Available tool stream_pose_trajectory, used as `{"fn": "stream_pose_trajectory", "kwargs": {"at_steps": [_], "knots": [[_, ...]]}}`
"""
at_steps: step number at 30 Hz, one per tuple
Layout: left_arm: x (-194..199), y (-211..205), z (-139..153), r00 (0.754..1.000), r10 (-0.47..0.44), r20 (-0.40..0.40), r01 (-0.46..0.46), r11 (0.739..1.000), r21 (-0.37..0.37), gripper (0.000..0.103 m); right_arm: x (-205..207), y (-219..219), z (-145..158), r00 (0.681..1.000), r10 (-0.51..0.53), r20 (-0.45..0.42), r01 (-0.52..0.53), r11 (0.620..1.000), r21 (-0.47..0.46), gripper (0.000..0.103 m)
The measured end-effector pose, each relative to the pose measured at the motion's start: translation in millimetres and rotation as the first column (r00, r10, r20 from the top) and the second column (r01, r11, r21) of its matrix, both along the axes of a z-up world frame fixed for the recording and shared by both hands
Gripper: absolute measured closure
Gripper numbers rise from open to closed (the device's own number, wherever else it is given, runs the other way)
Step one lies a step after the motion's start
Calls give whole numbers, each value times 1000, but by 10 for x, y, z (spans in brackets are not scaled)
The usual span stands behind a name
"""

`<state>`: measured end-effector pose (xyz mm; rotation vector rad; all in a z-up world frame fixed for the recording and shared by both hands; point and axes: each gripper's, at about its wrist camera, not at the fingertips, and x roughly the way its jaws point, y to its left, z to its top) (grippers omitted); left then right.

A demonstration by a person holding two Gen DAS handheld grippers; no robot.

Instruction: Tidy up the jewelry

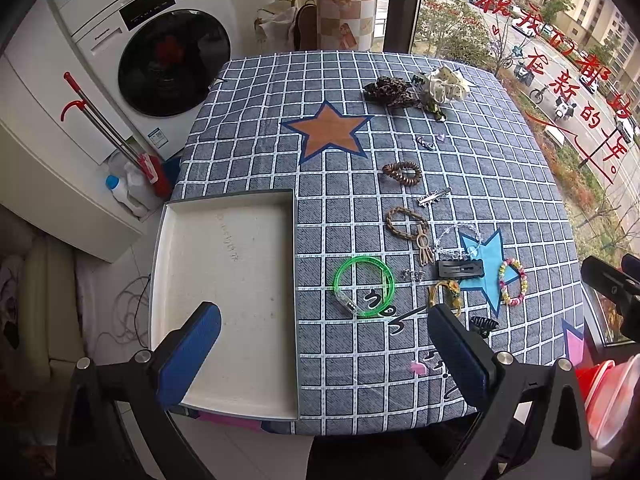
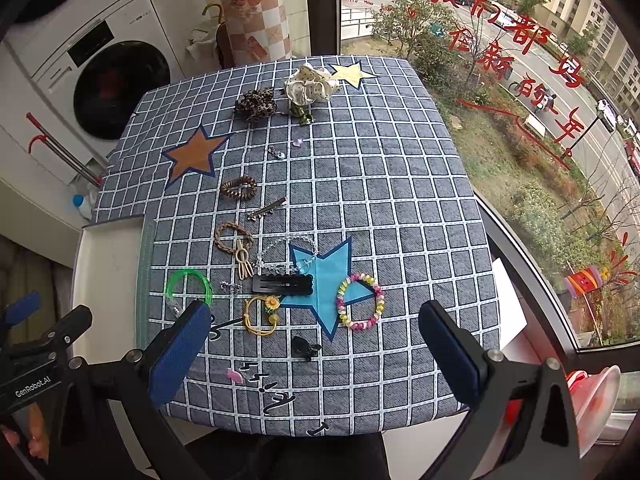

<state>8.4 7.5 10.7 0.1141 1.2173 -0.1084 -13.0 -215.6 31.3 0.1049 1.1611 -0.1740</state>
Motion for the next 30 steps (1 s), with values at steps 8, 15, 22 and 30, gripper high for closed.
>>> {"fn": "stream_pose_trajectory", "kwargs": {"at_steps": [8,15,22,30], "knots": [[0,0,0,1000,1,0,-1,1000,0,0,1,-3,-2,1000,1,-5,-1,1000,1,0],[0,0,-1,1000,1,-1,-1,1000,1,0,9,-1,-3,1000,0,-9,0,1000,7,0],[0,1,-1,1000,1,0,-1,1000,0,0,12,-5,-6,1000,1,-24,-1,1000,9,0],[-4,0,-2,1000,1,-2,-1,1000,1,0,12,-7,-10,999,0,-32,1,1000,9,0]]}}
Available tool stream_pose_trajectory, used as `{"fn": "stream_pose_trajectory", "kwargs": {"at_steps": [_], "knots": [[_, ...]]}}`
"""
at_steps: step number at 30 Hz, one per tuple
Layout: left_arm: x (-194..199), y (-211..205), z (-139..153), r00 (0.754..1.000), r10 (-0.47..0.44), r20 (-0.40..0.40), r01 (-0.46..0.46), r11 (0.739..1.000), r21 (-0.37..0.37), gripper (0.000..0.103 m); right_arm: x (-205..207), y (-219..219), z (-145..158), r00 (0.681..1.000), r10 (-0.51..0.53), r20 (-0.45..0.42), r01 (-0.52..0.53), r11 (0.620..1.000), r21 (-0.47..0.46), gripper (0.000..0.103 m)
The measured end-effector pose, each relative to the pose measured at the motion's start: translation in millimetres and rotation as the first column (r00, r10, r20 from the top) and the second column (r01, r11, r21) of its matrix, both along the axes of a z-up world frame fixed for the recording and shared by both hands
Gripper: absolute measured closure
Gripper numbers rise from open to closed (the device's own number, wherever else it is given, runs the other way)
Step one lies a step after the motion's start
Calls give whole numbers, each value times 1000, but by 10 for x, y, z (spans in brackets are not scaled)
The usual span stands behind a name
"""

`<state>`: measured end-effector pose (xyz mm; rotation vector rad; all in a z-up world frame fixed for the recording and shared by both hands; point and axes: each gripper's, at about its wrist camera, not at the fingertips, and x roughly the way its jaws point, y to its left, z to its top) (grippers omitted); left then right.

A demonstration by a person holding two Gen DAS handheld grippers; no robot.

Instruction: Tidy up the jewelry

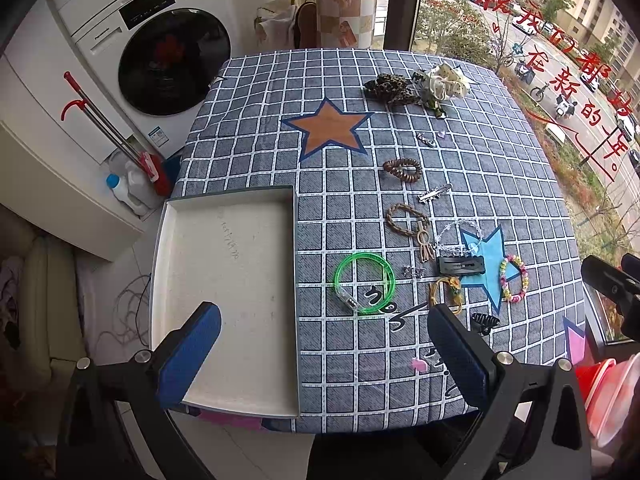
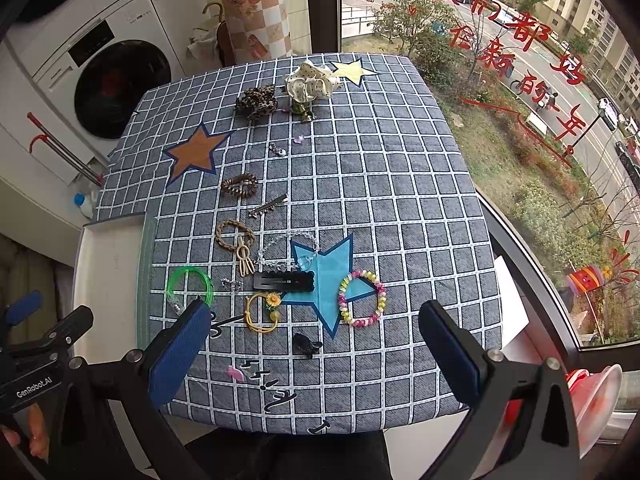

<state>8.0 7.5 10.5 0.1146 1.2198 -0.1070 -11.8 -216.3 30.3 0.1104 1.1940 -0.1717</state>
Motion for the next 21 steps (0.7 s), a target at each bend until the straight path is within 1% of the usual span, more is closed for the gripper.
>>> {"fn": "stream_pose_trajectory", "kwargs": {"at_steps": [6,13,16,17,21], "knots": [[-40,1,-38,1000,1,-4,-1,1000,1,0,-19,16,-12,1000,0,0,0,1000,-22,0],[-39,-12,-76,1000,-4,-17,4,1000,3,0,-51,36,-68,1000,0,11,0,1000,-13,0],[-10,-26,-138,999,-8,-37,8,1000,-1,0,-56,-7,-133,1000,-6,-22,5,1000,-12,0],[-3,-25,-174,999,-9,-45,9,1000,-3,0,-46,-34,-158,999,-9,-45,8,1000,-21,0],[35,-57,-374,997,-19,-80,20,1000,7,0,-67,-116,-339,993,-25,-115,22,999,-28,0]]}}
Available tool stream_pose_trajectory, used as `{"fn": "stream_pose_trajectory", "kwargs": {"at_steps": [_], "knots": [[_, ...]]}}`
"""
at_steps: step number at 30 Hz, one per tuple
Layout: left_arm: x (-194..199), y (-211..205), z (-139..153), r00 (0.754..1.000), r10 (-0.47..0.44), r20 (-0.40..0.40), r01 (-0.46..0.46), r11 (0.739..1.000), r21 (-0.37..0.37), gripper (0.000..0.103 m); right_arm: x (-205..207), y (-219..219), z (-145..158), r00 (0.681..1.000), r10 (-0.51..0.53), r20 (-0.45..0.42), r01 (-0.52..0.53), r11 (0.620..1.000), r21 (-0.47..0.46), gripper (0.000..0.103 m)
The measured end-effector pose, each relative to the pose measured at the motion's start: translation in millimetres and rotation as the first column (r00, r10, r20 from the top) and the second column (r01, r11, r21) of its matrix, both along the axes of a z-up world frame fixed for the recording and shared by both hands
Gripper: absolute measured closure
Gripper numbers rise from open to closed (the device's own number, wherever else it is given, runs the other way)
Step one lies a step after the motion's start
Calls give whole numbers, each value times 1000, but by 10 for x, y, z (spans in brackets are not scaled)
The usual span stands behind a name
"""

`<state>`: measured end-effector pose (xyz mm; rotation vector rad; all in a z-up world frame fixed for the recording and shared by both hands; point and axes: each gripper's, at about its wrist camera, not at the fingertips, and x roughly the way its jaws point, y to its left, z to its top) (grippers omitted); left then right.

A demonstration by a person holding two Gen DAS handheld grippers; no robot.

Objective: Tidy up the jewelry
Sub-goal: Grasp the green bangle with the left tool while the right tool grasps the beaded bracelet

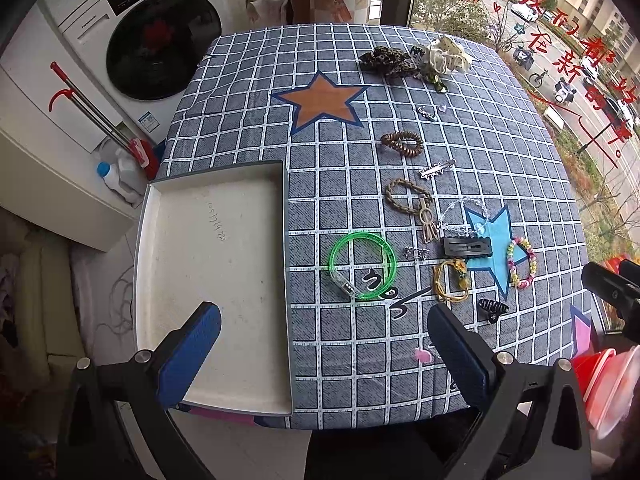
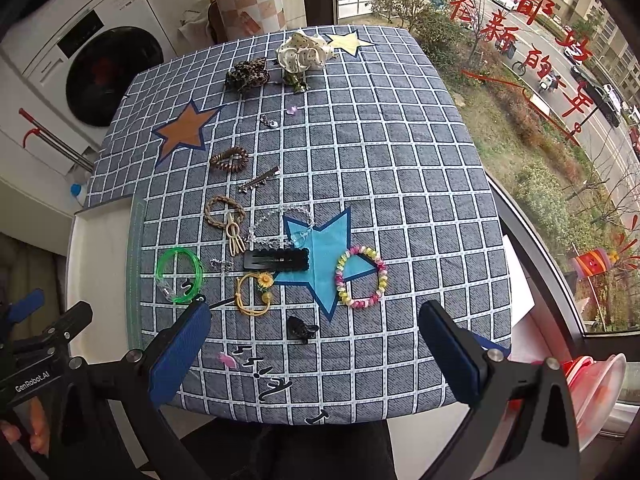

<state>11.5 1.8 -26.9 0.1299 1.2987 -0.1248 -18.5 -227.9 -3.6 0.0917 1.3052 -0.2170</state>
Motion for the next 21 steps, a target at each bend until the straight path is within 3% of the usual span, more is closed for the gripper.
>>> {"fn": "stream_pose_trajectory", "kwargs": {"at_steps": [10,15,20,21], "knots": [[68,-292,-574,995,-74,-71,73,997,-16,0,-49,-346,-648,986,-55,-156,60,998,31,0],[146,-488,-787,991,-106,-81,104,994,-35,0,36,-551,-957,976,-97,-197,117,988,97,0],[223,-626,-1028,986,-118,-117,115,993,-32,6,136,-719,-1170,971,-105,-215,129,987,101,0],[241,-648,-1067,985,-120,-120,116,993,-34,13,147,-758,-1195,971,-108,-215,132,986,98,0]]}}
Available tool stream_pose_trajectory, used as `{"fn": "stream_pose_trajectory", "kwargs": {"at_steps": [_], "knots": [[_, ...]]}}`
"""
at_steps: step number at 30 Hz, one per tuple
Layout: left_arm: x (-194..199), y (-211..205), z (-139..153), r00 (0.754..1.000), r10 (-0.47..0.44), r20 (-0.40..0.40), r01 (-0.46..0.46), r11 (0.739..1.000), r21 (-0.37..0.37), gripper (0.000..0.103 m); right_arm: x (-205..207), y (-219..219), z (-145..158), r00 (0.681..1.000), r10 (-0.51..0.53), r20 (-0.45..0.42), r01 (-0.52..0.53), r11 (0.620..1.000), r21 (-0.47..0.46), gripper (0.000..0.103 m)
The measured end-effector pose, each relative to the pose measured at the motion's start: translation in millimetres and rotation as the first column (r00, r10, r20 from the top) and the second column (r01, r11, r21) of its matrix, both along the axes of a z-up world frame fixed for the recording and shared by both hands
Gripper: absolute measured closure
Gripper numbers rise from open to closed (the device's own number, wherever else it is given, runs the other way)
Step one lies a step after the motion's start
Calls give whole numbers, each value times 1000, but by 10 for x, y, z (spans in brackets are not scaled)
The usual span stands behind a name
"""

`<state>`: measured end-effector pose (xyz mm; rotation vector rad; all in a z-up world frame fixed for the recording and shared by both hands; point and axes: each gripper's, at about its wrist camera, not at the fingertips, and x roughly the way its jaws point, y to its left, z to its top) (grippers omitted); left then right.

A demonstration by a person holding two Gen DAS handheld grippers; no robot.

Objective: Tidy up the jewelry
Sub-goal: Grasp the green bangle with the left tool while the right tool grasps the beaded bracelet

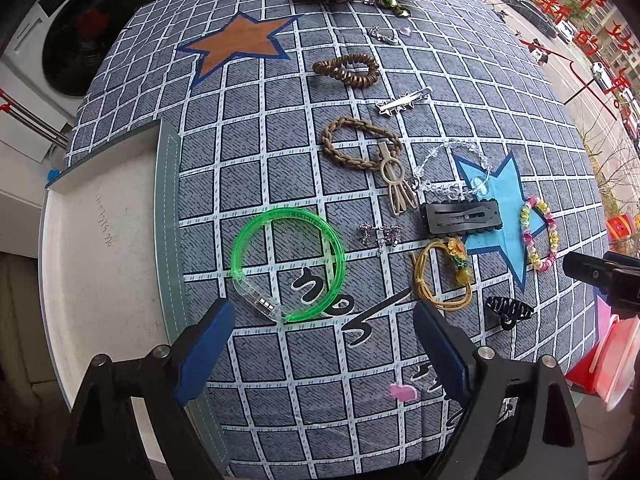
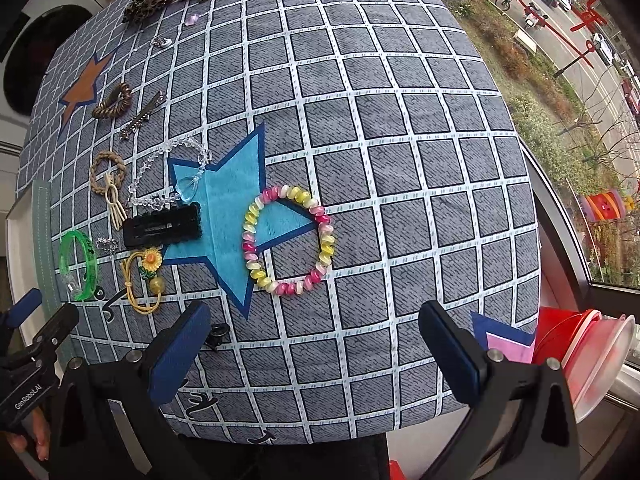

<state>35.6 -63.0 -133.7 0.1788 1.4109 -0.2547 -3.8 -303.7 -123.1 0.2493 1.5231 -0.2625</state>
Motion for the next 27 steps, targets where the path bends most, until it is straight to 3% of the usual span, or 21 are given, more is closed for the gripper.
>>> {"fn": "stream_pose_trajectory", "kwargs": {"at_steps": [1,5,10,12,17,20,22,23,25,27], "knots": [[19,-22,-38,1000,-3,-8,3,1000,-2,19,17,-30,-30,1000,-4,1,4,1000,1,0],[96,-81,-183,1000,3,-20,-3,1000,10,20,102,-169,-163,1000,-26,4,26,999,20,9],[179,-141,-277,1000,9,-7,-9,1000,22,22,207,-326,-370,1000,-6,6,6,1000,29,30],[198,-168,-305,1000,5,-19,-5,1000,24,34,224,-411,-492,1000,-1,2,1,1000,29,35],[211,-182,-387,1000,17,-23,-16,999,30,40,278,-355,-575,997,71,19,-70,997,-37,38],[142,-242,-381,1000,-9,-5,9,1000,21,60,250,-194,-531,994,108,21,-107,993,-53,46],[116,-281,-385,1000,-30,-1,30,999,27,86,210,-84,-505,992,127,22,-125,991,-57,58],[120,-298,-398,999,-36,-3,36,999,24,88,194,-7,-509,991,132,22,-130,990,-59,62],[155,-332,-392,999,-30,-10,30,999,12,90,180,36,-500,990,139,22,-138,989,-60,90],[142,-307,-381,1000,-27,-6,27,1000,11,90,208,112,-549,991,135,21,-134,989,-58,93]]}}
